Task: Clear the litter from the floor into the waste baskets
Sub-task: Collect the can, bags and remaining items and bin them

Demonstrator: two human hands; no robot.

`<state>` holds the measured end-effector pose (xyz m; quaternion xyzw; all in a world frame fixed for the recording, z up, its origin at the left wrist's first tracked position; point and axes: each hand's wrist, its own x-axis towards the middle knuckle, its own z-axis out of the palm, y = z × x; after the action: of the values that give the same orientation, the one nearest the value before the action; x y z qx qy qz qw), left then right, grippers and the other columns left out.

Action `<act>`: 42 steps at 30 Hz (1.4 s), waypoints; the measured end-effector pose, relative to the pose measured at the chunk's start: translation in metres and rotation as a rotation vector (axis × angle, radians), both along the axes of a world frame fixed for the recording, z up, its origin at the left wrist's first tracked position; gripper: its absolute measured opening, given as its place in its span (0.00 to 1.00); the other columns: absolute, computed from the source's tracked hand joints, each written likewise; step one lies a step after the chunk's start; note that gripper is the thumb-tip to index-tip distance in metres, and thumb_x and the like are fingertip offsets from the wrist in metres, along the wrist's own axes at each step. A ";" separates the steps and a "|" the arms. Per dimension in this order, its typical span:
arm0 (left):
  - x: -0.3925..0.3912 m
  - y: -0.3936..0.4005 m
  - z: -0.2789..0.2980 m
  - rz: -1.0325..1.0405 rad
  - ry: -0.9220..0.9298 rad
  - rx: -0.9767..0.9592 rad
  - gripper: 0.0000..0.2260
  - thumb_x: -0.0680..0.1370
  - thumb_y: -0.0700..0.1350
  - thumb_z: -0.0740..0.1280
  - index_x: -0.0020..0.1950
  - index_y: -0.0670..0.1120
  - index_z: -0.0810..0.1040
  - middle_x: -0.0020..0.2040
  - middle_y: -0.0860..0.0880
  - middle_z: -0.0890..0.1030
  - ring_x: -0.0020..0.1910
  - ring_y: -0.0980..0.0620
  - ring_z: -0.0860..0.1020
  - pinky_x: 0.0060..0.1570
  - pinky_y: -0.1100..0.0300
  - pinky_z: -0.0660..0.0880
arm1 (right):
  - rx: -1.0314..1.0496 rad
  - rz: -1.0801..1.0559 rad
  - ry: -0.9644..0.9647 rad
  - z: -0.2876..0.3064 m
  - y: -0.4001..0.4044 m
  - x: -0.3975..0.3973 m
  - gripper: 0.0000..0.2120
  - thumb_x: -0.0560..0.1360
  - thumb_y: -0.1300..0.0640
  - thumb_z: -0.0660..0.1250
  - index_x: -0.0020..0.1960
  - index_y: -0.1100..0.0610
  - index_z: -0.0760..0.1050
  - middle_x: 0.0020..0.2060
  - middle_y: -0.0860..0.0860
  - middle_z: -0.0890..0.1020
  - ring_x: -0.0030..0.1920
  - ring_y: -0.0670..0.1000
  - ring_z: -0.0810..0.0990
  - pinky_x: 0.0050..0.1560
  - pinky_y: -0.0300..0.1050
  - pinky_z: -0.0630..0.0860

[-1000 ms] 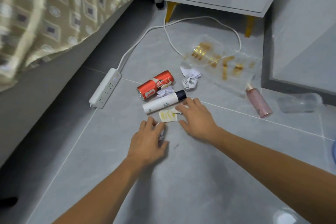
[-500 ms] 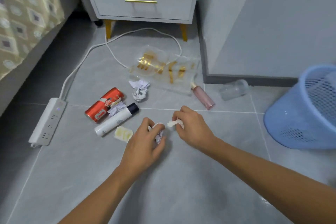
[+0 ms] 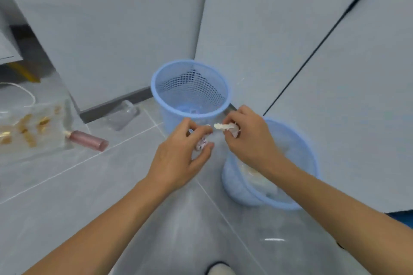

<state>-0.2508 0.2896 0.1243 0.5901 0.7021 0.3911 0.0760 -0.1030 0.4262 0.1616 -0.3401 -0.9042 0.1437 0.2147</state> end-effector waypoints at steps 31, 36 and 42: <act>-0.155 -0.178 -0.031 0.445 0.150 -0.198 0.10 0.82 0.55 0.61 0.59 0.53 0.75 0.54 0.56 0.75 0.55 0.51 0.73 0.49 0.52 0.74 | -0.128 0.456 -0.019 -0.021 -0.111 -0.223 0.11 0.71 0.50 0.63 0.51 0.49 0.79 0.44 0.46 0.77 0.47 0.49 0.76 0.49 0.52 0.77; -0.180 -0.263 -0.088 0.638 0.065 -0.308 0.09 0.82 0.53 0.61 0.59 0.52 0.76 0.51 0.56 0.75 0.53 0.51 0.74 0.50 0.51 0.74 | -0.154 0.687 -0.213 -0.068 -0.154 -0.289 0.11 0.71 0.50 0.63 0.52 0.47 0.77 0.44 0.44 0.76 0.48 0.50 0.76 0.50 0.54 0.78; -0.196 -0.329 -0.127 0.866 -0.027 -0.383 0.08 0.81 0.53 0.62 0.58 0.54 0.76 0.52 0.58 0.76 0.55 0.53 0.74 0.49 0.54 0.74 | -0.181 0.846 -0.362 -0.126 -0.206 -0.344 0.13 0.74 0.51 0.66 0.59 0.44 0.75 0.51 0.42 0.76 0.55 0.47 0.76 0.54 0.51 0.78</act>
<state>-0.4471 -0.0394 -0.0031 0.2133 0.9420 0.2582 0.0225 -0.4470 0.2206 0.0356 0.0215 -0.9701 0.2353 -0.0547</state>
